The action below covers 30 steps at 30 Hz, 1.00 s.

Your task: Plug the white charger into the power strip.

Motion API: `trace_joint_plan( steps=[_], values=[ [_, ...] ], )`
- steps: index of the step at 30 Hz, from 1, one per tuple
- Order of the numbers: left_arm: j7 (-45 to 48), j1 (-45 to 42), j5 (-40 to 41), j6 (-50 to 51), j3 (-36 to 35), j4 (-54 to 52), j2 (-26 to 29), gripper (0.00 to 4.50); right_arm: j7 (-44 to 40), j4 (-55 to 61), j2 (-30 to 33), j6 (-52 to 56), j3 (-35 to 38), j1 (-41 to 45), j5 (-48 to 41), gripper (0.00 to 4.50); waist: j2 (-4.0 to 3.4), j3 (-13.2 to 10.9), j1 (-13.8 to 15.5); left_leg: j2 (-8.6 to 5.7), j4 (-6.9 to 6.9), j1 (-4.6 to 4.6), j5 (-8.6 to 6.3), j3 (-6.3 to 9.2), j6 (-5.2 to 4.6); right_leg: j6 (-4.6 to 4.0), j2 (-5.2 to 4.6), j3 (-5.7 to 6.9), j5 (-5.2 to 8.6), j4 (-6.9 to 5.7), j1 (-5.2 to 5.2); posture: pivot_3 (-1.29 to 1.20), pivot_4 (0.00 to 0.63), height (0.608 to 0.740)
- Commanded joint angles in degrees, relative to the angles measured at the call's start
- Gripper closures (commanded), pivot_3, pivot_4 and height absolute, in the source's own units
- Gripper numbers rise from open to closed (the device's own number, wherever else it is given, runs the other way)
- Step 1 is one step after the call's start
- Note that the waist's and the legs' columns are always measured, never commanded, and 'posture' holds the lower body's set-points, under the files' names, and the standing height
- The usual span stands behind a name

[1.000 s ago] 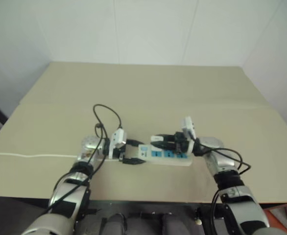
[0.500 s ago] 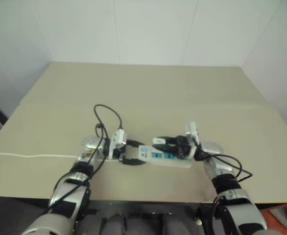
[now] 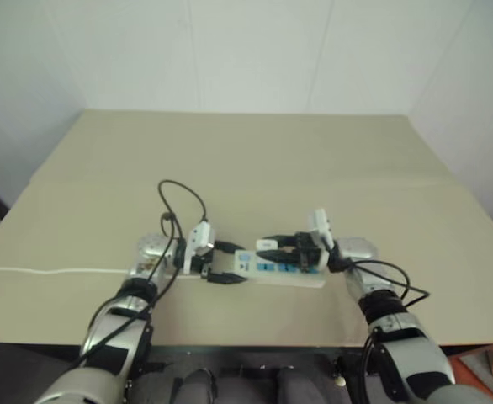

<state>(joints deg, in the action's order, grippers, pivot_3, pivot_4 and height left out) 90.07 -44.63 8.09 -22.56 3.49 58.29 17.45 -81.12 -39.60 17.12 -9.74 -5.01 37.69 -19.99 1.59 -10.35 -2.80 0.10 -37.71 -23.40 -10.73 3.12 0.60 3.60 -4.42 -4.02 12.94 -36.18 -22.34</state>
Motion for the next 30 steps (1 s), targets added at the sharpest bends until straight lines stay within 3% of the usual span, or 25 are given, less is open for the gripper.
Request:
trace_joint_plan(
  steps=[1,8,17,18,25,28,30],
  values=[
    [0.2,-0.9,0.8,-0.5,-0.5,-2.0,0.7,1.26,1.9,-3.4,0.6,0.2,-2.0,-2.3,4.7,3.38,0.0,0.0,0.0,0.0,0.01,0.04,0.0,0.0,0.0,0.06,0.0,0.0,0.04,0.0,0.04,0.0,0.15,0.74],
    [0.0,-1.4,0.6,-0.8,-0.5,-1.5,0.5,1.26,2.2,-3.9,0.4,-1.9,-2.1,-2.9,4.8,3.38,0.0,0.0,0.0,0.01,0.01,0.11,0.0,-0.01,0.0,0.29,0.0,-0.02,0.18,-0.02,0.07,0.0,0.15,0.74],
    [-0.1,-1.8,0.5,-1.0,-0.5,-1.0,0.6,1.26,2.1,-4.4,0.4,-1.0,-1.4,-2.4,4.6,0.22,0.08,0.1,0.0,0.03,0.01,0.13,0.0,-0.01,0.0,0.31,0.0,-0.02,0.19,-0.01,0.1,0.0,0.15,0.74],
    [-0.1,-1.8,0.5,-1.0,-0.5,-1.0,0.6,1.26,2.0,-4.4,0.5,-1.1,-1.4,-2.4,4.7,0.03,0.09,0.1,0.0,0.03,0.01,0.13,0.0,-0.01,0.0,0.31,0.0,-0.02,0.2,-0.01,0.1,0.0,0.15,0.74],
    [-0.5,-1.6,0.2,0.2,-0.3,-1.2,0.7,1.26,0.9,-3.7,1.0,-2.1,-0.8,-2.7,4.2,0.03,0.09,0.1,0.0,0.03,0.02,0.13,0.0,-0.01,0.0,0.33,0.0,-0.02,0.21,0.0,0.1,0.0,0.15,0.74],
    [0.2,-2.4,0.9,2.9,-0.7,-0.8,0.6,0.21,1.1,-3.2,1.4,-2.0,-0.5,-2.6,4.0,0.0,0.09,0.1,0.1,0.03,0.02,0.13,0.0,-0.01,0.0,0.34,0.0,-0.01,0.22,0.0,0.1,0.0,0.15,0.74],
    [1.9,-2.6,2.6,3.7,-1.2,-1.9,0.5,0.01,0.9,-2.8,1.6,-1.7,-0.3,-2.6,3.8,0.0,0.09,0.1,0.2,0.03,0.02,0.13,0.0,-0.01,0.01,0.37,0.0,-0.01,0.23,0.0,0.11,0.0,0.15,0.74]
  ],
)
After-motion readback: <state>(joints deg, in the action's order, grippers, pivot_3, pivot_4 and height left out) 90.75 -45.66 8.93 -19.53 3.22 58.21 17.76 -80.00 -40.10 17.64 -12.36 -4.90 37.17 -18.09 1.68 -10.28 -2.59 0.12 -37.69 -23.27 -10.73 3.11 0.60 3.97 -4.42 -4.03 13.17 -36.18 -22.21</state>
